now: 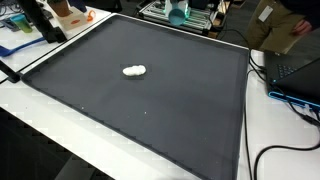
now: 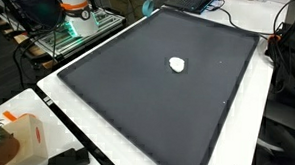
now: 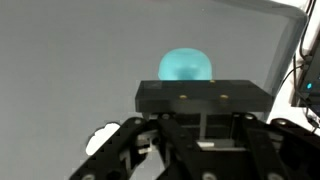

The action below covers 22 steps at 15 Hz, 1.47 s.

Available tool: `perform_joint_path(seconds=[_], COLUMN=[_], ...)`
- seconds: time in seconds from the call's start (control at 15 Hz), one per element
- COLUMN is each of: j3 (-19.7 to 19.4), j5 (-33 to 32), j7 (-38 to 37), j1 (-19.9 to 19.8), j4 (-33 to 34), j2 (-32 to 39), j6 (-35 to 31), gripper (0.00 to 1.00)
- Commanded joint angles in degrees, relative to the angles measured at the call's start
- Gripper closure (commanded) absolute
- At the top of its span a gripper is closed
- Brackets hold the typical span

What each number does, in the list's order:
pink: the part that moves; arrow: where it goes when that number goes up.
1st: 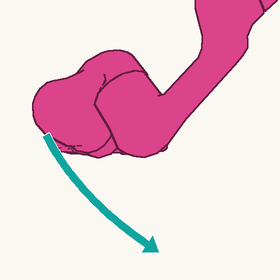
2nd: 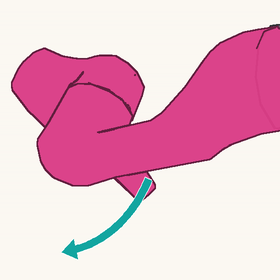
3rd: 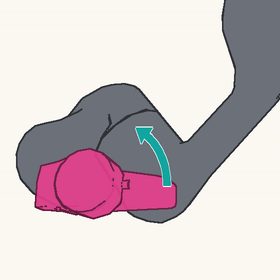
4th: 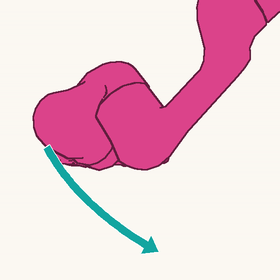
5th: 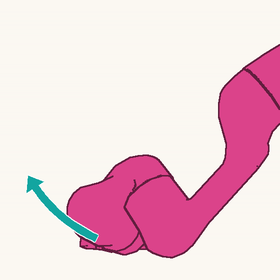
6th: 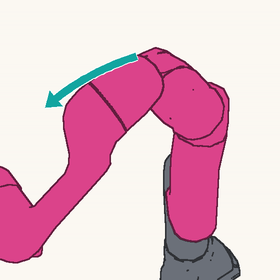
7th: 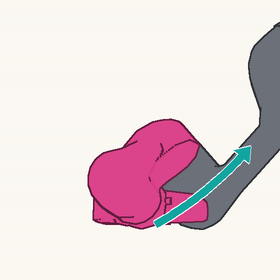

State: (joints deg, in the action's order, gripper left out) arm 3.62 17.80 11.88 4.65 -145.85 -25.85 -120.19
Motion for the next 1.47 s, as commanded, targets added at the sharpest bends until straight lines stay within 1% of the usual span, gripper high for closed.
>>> perform_joint_path(seconds=[0.0, 0.07, 0.2, 0.27, 0.47, 0.53, 0.6, 0.67, 0.8, 0.87, 0.93, 1.07, 1.13, 1.4], j3=[0.27, 0.29, 0.10, 0.06, 0.10, 0.20, 0.77, 0.97, 1.59, 1.93, 1.90, 2.29, 2.16, 1.95], j5=[1.43, 1.98, 3.69, 5.29, 11.30, 13.29, 13.34, 14.82, 14.61, 13.16, 12.68, 9.52, 8.03, -2.36], j7=[-7.56, -9.28, -12.58, -14.57, -19.60, -20.48, -22.25, -23.28, -24.05, -23.63, -23.18, -22.38, -21.59, -20.33], j1=[1.43, 1.66, 2.09, 2.25, 2.37, 2.44, 2.08, 1.97, 1.63, 1.34, 1.12, 0.10, -0.36, -3.01], j4=[2.87, 3.30, 4.25, 4.42, 4.27, 3.71, 3.05, 2.61, 1.71, 0.98, 0.25, -2.56, -4.29, -13.94], j2=[3.23, 3.63, 4.13, 3.88, 2.83, 2.05, 1.44, 0.98, -0.17, -0.46, -0.65, -1.70, -2.27, -5.63], j6=[2.12, 3.42, 8.17, 10.44, 14.48, 14.18, 13.12, 12.58, 11.50, 10.53, 9.78, 5.53, 2.78, -10.28], gripper=[0.79, 0.79, 0.79, 0.79, 0.79, 0.29, 0.28, 0.23, 0.07, 0.00, 0.00, 0.00, 0.00, 0.01])
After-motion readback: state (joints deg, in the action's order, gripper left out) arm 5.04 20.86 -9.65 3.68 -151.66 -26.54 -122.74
